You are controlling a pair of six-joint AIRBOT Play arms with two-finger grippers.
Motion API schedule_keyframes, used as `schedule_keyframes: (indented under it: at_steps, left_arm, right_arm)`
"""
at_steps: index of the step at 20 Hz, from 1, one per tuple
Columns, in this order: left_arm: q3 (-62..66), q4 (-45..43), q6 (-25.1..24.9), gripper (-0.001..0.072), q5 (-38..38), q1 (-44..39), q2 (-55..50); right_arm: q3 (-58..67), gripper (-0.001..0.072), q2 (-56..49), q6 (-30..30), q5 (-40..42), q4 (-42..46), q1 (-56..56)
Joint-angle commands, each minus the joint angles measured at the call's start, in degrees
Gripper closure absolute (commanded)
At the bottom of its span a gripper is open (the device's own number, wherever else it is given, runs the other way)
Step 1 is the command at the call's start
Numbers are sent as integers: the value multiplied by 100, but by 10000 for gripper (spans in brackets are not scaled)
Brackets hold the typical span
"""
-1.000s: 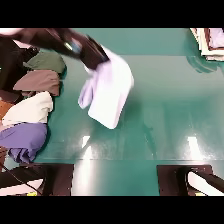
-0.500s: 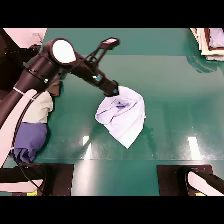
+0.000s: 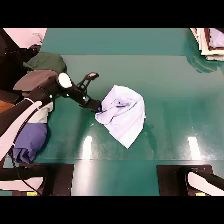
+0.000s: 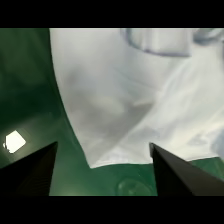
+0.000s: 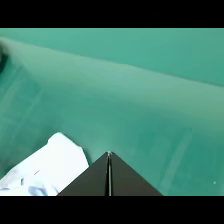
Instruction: Fold the shirts.
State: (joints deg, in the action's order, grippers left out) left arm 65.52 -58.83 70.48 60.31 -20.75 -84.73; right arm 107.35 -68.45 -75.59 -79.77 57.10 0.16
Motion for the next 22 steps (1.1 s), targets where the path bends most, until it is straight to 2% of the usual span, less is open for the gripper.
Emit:
schedule_keyframes:
  at_steps: [1,3,4,5,6,8,10,11,12,13,14,17,20,22]
  left_arm:
    - [-520,122,-195,50,-581,-55,-13]
    - [-520,127,-188,51,-791,-146,-13]
    - [-520,125,-138,120,-938,-175,-13]
    - [-520,122,-44,374,-1054,-175,-13]
    - [-514,122,9,680,-1178,-173,-13]
    - [-293,44,245,683,-1106,-55,33]
    - [63,4,280,683,-957,195,243]
    - [227,-13,269,683,-879,308,356]
    - [376,-17,260,683,-802,400,485]
    - [481,-20,258,683,-754,461,573]
    - [551,-46,256,683,-728,461,636]
    - [566,-31,260,682,-629,448,671]
    - [566,-35,260,682,-509,448,664]
    - [566,-35,262,682,-503,448,664]
  right_arm:
    - [-2,695,-173,0,-76,-11,181]
    - [-2,695,-238,-2,-131,-2,278]
    - [-4,695,-262,-2,-188,4,282]
    - [-11,696,-280,-7,-284,13,282]
    - [-120,696,-243,-105,-321,61,282]
    - [-640,696,-83,-313,-402,413,282]
    - [-1631,691,151,-396,-483,693,282]
    - [-2210,544,240,-487,-426,638,286]
    - [-2885,107,291,-538,-308,363,302]
    - [-3510,15,293,-538,-98,-17,328]
    - [-4164,16,260,-533,249,-450,409]
    - [-5294,117,-129,-59,1325,-1475,898]
    - [-5327,117,-776,286,1888,-2031,1565]
    - [-5005,116,-1222,308,1937,-1998,1978]
